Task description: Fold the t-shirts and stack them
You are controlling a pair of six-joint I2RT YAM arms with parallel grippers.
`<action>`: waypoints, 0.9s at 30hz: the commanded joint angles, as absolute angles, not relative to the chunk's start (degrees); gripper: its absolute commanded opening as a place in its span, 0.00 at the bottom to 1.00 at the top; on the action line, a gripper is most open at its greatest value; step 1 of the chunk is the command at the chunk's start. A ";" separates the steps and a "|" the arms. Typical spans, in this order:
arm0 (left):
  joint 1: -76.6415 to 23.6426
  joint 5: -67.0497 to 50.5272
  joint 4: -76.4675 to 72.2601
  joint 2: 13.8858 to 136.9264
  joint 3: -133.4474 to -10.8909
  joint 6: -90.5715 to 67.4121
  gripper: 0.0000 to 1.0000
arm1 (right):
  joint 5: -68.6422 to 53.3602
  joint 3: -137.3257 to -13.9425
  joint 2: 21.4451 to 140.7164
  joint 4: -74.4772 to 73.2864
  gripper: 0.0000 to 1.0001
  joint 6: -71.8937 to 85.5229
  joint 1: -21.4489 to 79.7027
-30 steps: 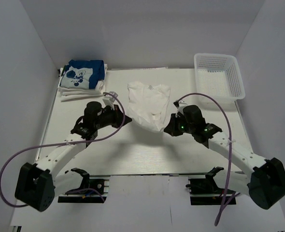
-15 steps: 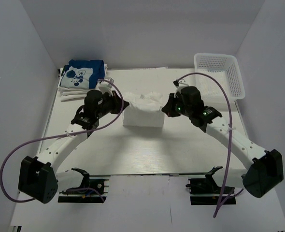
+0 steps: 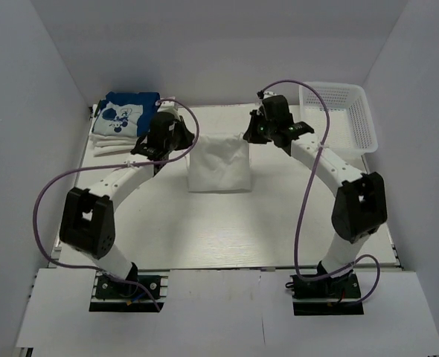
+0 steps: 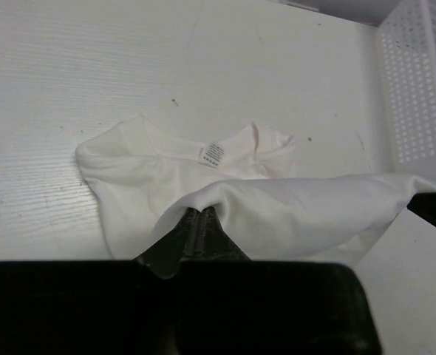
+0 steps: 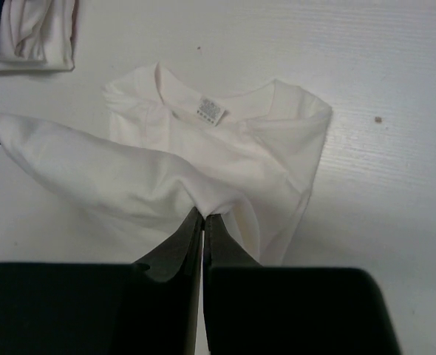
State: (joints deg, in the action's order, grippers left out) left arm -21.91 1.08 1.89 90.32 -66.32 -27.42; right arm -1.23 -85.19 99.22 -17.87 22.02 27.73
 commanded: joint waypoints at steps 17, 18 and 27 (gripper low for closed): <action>-16.52 -2.64 13.87 123.83 -100.44 -27.33 0.67 | -12.74 -116.54 133.59 -22.68 0.10 22.15 18.64; -16.52 -2.64 16.06 123.84 -101.50 -27.33 0.97 | -14.40 -116.46 134.12 -22.41 0.25 22.67 18.37; -17.05 -9.66 12.66 118.30 -91.68 -19.18 1.00 | -16.96 -103.86 123.16 -18.56 0.91 21.09 18.37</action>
State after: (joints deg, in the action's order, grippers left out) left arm -16.60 -5.28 13.06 123.13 -94.17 -24.32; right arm -15.22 -110.19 131.90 -21.56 21.98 17.89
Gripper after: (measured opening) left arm 0.996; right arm 0.902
